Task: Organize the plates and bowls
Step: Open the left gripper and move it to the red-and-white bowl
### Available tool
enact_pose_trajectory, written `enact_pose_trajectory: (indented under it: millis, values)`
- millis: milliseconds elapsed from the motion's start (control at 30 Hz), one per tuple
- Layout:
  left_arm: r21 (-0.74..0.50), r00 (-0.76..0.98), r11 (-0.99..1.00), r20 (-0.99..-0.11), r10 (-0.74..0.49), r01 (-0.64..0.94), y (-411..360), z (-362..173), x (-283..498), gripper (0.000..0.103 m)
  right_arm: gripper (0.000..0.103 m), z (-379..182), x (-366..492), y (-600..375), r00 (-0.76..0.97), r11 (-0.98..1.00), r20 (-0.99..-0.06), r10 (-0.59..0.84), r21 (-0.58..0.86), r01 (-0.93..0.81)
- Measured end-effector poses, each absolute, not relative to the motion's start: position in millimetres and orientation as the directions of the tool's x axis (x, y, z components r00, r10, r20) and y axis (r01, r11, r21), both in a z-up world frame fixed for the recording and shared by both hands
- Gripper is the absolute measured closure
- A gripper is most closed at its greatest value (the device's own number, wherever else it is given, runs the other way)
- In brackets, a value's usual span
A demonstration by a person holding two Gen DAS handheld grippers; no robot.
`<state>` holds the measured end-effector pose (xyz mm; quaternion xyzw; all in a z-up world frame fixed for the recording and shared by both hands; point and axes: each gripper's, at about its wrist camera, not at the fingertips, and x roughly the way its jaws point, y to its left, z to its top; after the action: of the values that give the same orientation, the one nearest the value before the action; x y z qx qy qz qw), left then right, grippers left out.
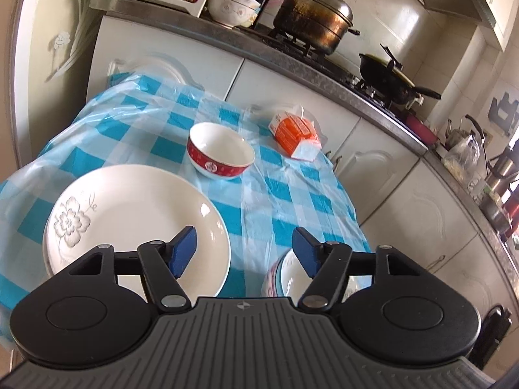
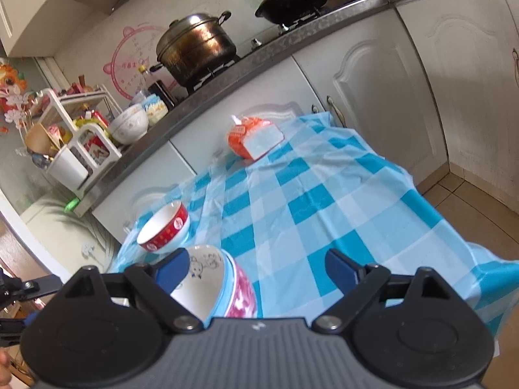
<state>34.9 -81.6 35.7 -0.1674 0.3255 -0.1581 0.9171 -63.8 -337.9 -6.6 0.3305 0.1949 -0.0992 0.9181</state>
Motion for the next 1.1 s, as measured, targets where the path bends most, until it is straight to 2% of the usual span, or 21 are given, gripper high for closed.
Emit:
enact_pose_trajectory:
  millis: [100,167,567,900,1100]
  values:
    - [-0.437,0.749,0.886,-0.533,-0.394,0.156,-76,34,49,0.007,0.008,-1,-65,-339,0.904,0.764,-0.423,-0.06,0.563,0.315]
    - [-0.447,0.754,0.884,-0.531,-0.387,0.138,-69,34,59,0.004,0.003,2,-63,-338,0.905,0.766,-0.421,-0.055,0.564,0.308]
    - [-0.439,0.738,0.892,-0.568,-0.365,0.104,-23,34,115,0.0,0.001,32,-24,-319,0.89,0.793,-0.454,0.042,0.557,0.247]
    - [-0.438,0.711,0.89,-0.587,-0.387,0.123,-16,33,163,0.0,0.001,42,59,-309,0.849,0.796,-0.504,0.159,0.574,0.192]
    - [-0.465,0.665,0.873,-0.607,-0.436,0.147,-26,25,198,0.0,0.001,38,110,-313,0.828,0.743,-0.517,0.22,0.639,0.201]
